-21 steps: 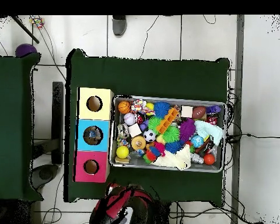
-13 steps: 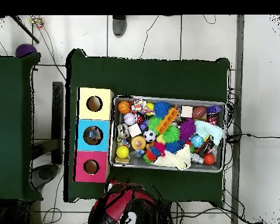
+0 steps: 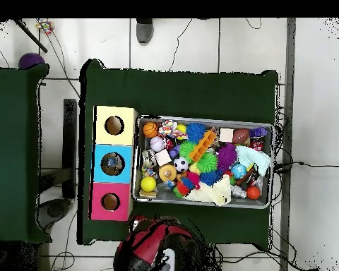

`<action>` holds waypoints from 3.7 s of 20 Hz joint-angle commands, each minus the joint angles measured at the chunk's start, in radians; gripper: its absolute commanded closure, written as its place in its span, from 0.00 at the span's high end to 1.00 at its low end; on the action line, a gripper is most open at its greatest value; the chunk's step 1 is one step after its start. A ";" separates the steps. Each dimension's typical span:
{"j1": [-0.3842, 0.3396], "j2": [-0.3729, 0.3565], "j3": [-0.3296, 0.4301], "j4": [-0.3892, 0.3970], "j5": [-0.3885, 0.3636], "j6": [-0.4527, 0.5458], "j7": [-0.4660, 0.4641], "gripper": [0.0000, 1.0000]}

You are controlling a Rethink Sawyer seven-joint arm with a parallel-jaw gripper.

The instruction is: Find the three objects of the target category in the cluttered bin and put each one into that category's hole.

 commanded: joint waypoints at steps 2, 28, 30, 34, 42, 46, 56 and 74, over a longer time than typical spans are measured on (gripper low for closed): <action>-0.183 -0.002 0.221 -0.095 -0.052 0.148 -0.191 1.00; -0.436 0.067 0.367 -0.353 -0.109 0.409 -0.234 1.00; -0.416 0.090 0.357 -0.379 -0.108 0.396 -0.192 1.00; -0.378 0.101 0.345 -0.397 -0.075 0.398 -0.140 1.00; -0.205 0.095 0.272 -0.398 -0.033 0.395 -0.010 1.00; -0.116 0.106 0.217 -0.406 -0.035 0.356 0.056 1.00; -0.172 0.107 0.196 -0.360 -0.068 0.256 -0.033 1.00; -0.289 0.165 0.069 -0.363 -0.277 0.102 0.010 1.00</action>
